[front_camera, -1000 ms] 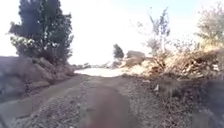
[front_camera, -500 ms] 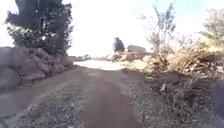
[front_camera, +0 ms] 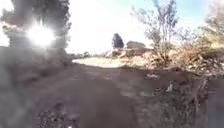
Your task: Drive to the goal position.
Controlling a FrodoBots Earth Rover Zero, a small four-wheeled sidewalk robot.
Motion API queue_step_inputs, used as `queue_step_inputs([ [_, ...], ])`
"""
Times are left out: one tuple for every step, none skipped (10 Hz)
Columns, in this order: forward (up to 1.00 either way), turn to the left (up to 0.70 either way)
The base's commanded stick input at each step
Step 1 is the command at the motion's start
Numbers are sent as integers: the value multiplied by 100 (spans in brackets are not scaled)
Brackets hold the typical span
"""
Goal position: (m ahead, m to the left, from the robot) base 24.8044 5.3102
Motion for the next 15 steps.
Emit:
queue_step_inputs([
  [50,0],
  [50,0],
  [50,0],
  [50,0],
  [50,0],
  [50,0],
  [50,0],
  [50,0],
  [50,0],
  [50,0],
  [50,0],
  [50,0],
  [50,0],
  [50,0],
  [50,0],
])
